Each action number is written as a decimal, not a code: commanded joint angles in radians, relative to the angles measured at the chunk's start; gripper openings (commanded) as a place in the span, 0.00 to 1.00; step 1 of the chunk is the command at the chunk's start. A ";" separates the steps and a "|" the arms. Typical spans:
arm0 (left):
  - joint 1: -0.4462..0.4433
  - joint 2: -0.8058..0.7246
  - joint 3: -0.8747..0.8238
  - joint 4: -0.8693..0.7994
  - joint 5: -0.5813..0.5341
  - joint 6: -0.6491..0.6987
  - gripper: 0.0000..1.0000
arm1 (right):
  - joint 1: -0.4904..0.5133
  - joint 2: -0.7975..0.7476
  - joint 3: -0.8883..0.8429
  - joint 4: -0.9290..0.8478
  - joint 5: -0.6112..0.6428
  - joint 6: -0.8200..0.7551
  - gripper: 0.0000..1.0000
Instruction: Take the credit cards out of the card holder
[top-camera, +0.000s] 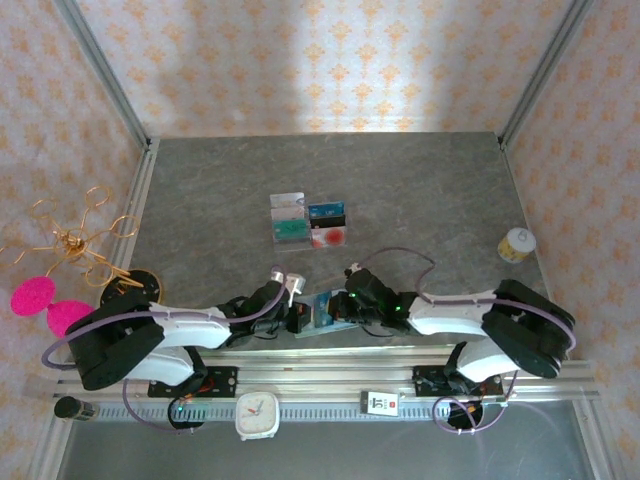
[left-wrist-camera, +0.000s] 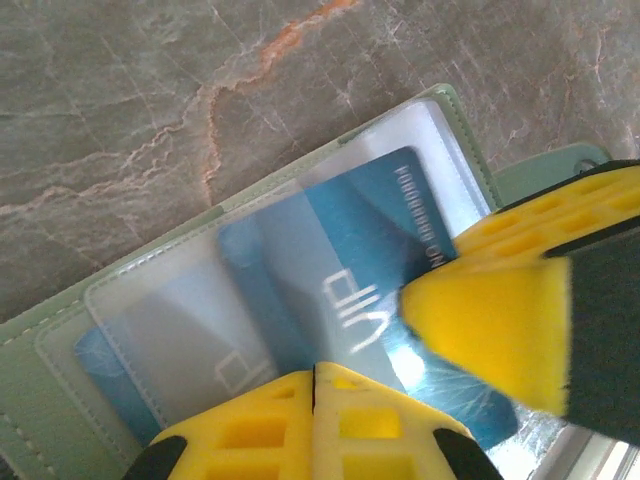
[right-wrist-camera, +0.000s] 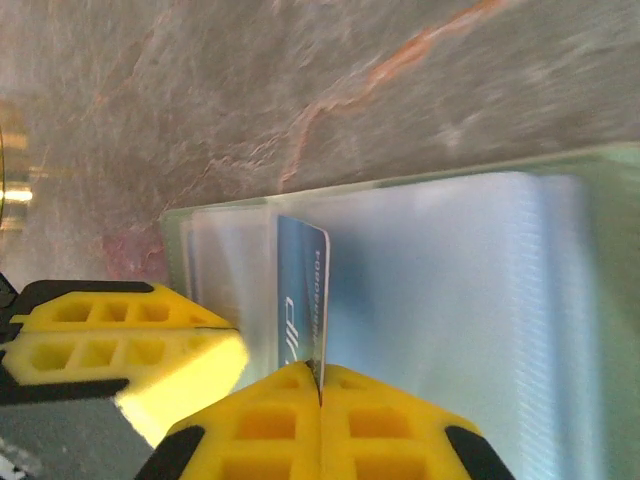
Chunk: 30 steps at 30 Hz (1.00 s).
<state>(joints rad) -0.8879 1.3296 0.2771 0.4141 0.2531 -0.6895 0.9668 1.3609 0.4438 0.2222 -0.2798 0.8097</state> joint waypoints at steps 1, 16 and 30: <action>0.020 0.000 -0.038 -0.068 -0.006 0.008 0.00 | -0.033 -0.085 -0.034 -0.149 0.143 -0.005 0.02; 0.096 -0.425 -0.025 0.305 0.067 0.020 0.45 | -0.033 -0.498 -0.016 0.068 0.121 -0.220 0.00; 0.095 -0.388 -0.111 0.737 0.132 -0.116 0.64 | -0.033 -0.502 -0.086 0.491 0.022 -0.111 0.00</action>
<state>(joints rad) -0.7975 0.9333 0.1802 0.9974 0.3527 -0.7715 0.9348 0.8516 0.3649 0.5854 -0.2123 0.6704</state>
